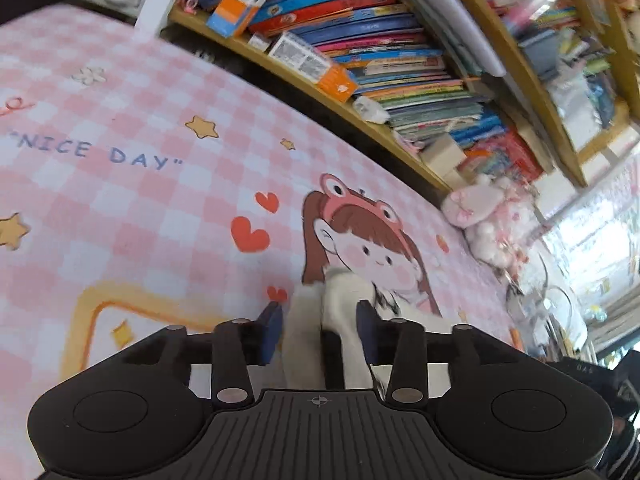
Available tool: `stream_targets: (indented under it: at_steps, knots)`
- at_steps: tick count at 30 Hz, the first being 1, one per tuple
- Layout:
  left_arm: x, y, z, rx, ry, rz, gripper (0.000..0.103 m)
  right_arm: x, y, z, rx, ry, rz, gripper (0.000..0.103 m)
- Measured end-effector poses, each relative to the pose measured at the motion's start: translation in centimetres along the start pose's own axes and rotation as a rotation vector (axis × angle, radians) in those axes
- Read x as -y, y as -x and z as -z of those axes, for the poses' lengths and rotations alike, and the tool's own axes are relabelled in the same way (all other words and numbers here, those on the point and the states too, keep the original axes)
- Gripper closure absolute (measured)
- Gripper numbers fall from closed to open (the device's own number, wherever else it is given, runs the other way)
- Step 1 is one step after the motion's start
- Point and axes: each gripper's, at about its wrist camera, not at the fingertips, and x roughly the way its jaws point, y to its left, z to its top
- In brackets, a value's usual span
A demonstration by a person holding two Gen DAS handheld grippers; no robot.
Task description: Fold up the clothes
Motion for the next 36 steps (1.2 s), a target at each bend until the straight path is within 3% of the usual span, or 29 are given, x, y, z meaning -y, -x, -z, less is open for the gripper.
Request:
stream_targets:
  at_steps: [5, 7, 8, 9, 10, 14, 17, 19, 23, 25, 26, 27, 28, 29, 36]
  knots:
    - [0.2, 1.6, 3.2, -0.052, 0.02, 0.018, 0.06, -1.5, 1.8, 3.4, -0.058, 0.147, 0.022, 0.064]
    - [0.4, 1.6, 4.2, -0.058, 0.028, 0.032, 0.064, -1.9, 1.7, 4.7, -0.069, 0.197, 0.041, 0.07]
    - [0.5, 1.5, 4.5, -0.058, 0.034, 0.038, 0.079, -1.9, 1.7, 5.1, -0.069, 0.206, 0.042, 0.075]
    - [0.6, 1.6, 4.7, -0.051, 0.04, 0.04, 0.096, -1.8, 1.7, 5.3, -0.07, 0.199, 0.033, 0.087]
    - [0.8, 1.8, 4.7, -0.038, 0.042, 0.043, 0.101, -1.7, 1.6, 5.4, -0.073, 0.185, 0.021, 0.094]
    - [1.6, 3.9, 5.1, 0.056, 0.005, 0.095, 0.101, -0.6, 1.7, 5.4, -0.059, 0.123, -0.003, 0.095]
    - [-0.8, 2.1, 5.9, -0.008, 0.075, 0.069, 0.1, 0.7, 0.8, 5.8, -0.076, 0.062, -0.023, 0.095]
    - [-1.0, 1.8, 6.1, -0.017, 0.071, 0.071, 0.099, 1.3, 0.4, 6.0, -0.082, 0.034, -0.039, 0.095]
    - [-0.5, 2.1, 5.6, -0.02, 0.037, 0.05, 0.09, 1.2, 0.9, 5.8, -0.085, 0.041, -0.033, 0.092]
    - [-0.2, 2.9, 5.2, -0.003, 0.02, 0.02, 0.073, 0.8, 1.5, 5.4, -0.071, 0.046, -0.018, 0.081]
    - [-0.1, 3.3, 5.1, 0.009, 0.012, 0.002, 0.052, 0.7, 1.8, 5.2, -0.063, 0.045, -0.007, 0.076]
    - [-0.1, 3.6, 4.9, 0.019, 0.008, -0.012, 0.037, 0.6, 2.1, 5.0, -0.056, 0.043, 0.003, 0.056]
    - [-0.1, 3.7, 4.7, 0.022, 0.008, -0.023, 0.034, 0.6, 2.5, 4.8, -0.048, 0.041, 0.014, 0.039]
    - [-0.1, 3.7, 4.4, 0.02, 0.011, -0.031, 0.033, 0.5, 2.8, 4.5, -0.04, 0.039, 0.025, 0.034]
    - [-1.0, 1.6, 3.7, -0.058, 0.105, -0.034, 0.034, 1.0, 0.9, 4.4, -0.173, -0.092, 0.037, 0.034]
